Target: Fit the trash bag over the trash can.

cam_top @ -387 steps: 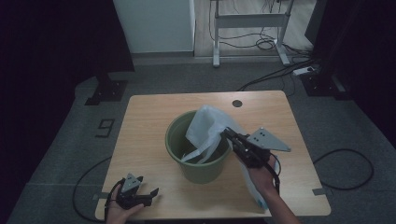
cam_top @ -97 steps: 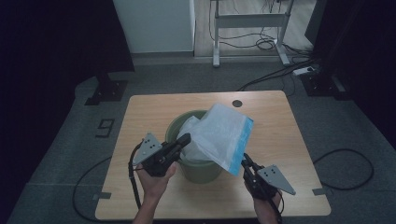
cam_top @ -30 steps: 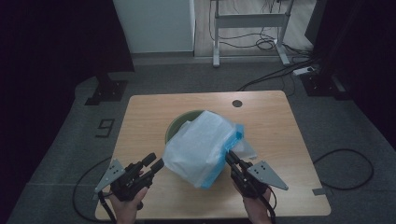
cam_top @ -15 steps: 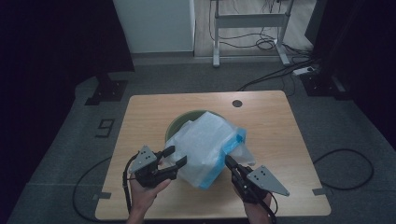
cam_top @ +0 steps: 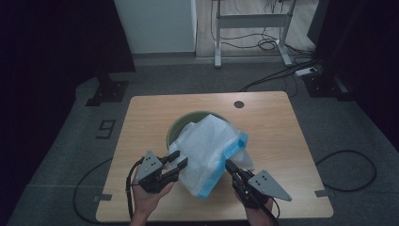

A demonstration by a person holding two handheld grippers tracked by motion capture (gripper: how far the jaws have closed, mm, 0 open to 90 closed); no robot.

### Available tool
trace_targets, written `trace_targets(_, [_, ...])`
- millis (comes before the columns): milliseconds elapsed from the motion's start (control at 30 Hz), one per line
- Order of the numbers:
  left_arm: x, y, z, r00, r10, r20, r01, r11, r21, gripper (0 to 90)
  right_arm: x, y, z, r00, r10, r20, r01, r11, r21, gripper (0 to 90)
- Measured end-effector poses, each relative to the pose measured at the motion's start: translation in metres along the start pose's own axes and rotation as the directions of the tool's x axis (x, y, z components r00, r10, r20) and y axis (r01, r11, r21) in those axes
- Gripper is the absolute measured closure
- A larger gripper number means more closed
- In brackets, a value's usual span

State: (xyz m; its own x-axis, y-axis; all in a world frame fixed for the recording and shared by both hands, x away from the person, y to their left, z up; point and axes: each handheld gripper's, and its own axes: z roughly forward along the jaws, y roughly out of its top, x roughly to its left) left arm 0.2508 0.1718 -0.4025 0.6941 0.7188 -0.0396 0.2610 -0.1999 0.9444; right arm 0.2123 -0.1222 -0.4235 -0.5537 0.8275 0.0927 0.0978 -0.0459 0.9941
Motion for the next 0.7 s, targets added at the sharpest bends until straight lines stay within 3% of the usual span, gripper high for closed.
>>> trace_targets(233, [-0.003,0.0,0.001,0.999,0.022,-0.038,-0.023,0.9997,-0.001,83.8,-0.002,0.0,0.0,1.0,0.006,-0.002,-0.006,1.0,-0.001,85.9])
trace_targets(367, [0.0,-0.002,-0.001,0.9998,-0.017,-0.013,0.016,0.9985,-0.051,89.7,-0.003,-0.002,-0.001,0.9999,0.009,-0.006,-0.009,1.0,0.0,82.2])
trace_targets(400, [0.007,-0.004,-0.005,0.9962,-0.083,0.029,0.085,0.9918,-0.096,89.8,-0.005,-0.003,-0.002,0.9999,0.01,-0.007,-0.01,1.0,0.0,80.3])
trace_targets(433, [0.007,-0.004,-0.005,0.9962,-0.083,0.029,0.085,0.9918,-0.096,89.8,-0.005,-0.003,-0.002,0.9999,0.01,-0.007,-0.01,1.0,0.0,80.3])
trace_targets(467, [0.015,-0.005,-0.011,0.9879,-0.141,0.064,0.149,0.9798,-0.134,89.9,-0.007,-0.004,-0.003,0.9999,0.014,-0.006,-0.014,1.0,0.002,80.2])
trace_targets(500, [0.015,-0.005,-0.011,0.9879,-0.141,0.064,0.149,0.9798,-0.134,89.9,-0.007,-0.004,-0.003,0.9999,0.014,-0.006,-0.014,1.0,0.002,80.2])
trace_targets(567, [0.021,-0.006,-0.017,0.9801,-0.181,0.081,0.192,0.9676,-0.164,89.9,-0.009,-0.004,-0.004,0.9999,0.014,-0.002,-0.014,1.0,0.003,80.2])
trace_targets(600, [0.026,-0.007,-0.023,0.9747,-0.206,0.087,0.219,0.9576,-0.187,90.0,-0.011,-0.004,-0.004,0.9999,0.013,0.001,-0.013,1.0,0.005,79.2])
trace_targets(700, [0.03,-0.008,-0.029,0.972,-0.219,0.086,0.232,0.951,-0.205,90.0,-0.012,-0.004,-0.005,0.9999,0.013,0.008,-0.013,1.0,0.007,76.8])
